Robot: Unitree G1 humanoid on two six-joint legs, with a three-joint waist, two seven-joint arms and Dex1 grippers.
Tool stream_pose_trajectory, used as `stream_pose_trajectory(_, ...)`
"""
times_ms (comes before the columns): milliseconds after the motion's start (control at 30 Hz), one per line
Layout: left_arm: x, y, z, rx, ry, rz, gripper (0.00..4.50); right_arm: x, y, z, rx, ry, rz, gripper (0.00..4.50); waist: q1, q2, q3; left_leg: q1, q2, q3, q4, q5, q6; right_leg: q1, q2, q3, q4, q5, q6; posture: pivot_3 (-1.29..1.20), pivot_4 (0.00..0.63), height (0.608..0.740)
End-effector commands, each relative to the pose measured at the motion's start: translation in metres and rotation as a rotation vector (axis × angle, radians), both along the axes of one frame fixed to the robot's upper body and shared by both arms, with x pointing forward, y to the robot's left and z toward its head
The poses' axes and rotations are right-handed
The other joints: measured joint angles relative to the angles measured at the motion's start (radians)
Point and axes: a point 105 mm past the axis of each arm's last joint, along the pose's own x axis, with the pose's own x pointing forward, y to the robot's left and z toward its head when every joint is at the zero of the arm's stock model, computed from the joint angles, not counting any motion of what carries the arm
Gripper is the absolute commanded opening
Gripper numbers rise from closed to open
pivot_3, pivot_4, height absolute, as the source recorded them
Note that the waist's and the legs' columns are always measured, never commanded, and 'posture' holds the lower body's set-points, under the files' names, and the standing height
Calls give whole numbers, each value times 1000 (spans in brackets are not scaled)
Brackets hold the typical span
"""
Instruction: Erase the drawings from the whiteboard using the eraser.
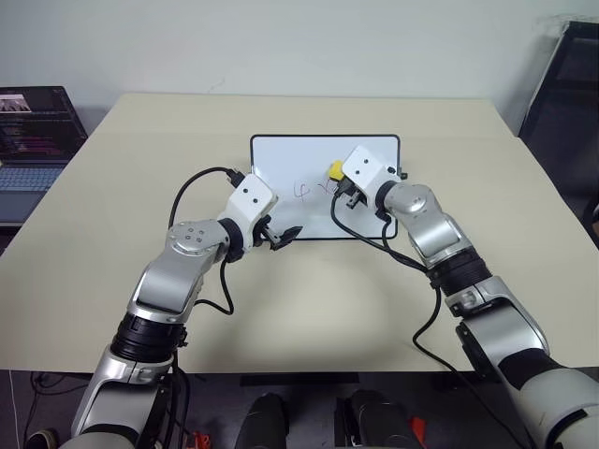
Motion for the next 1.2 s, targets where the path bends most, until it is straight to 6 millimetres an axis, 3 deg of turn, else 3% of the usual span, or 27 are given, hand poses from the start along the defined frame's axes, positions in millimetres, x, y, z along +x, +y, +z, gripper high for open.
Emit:
stream_pose_trajectory(33, -1, 0, 12, 5, -59, -7, 4500, 3, -4, 8, -40, -22, 5, 1138, 0, 0, 0, 0, 0, 0, 0, 0, 0, 0, 0, 0, 0, 0, 0, 0, 150, 740)
stream_pose_trajectory(567, -2, -7, 11, 5, -61, -35, 4500, 11, -47, 2, -117, -4, -103, 1129, 3, 0, 0, 1, -1, -1, 3, 0, 0, 1, 0, 0, 6, 0, 0, 0, 150, 740)
stream_pose_trajectory(1200, -1, -8, 3, 2, -40, -46, 4500, -27, -40, -49, -450, 67, 96, 1128, -5, 0, 0, 9, -1, 2, 4, 0, 0, 5, 0, 1, 8, -1, 1, 0, 150, 740)
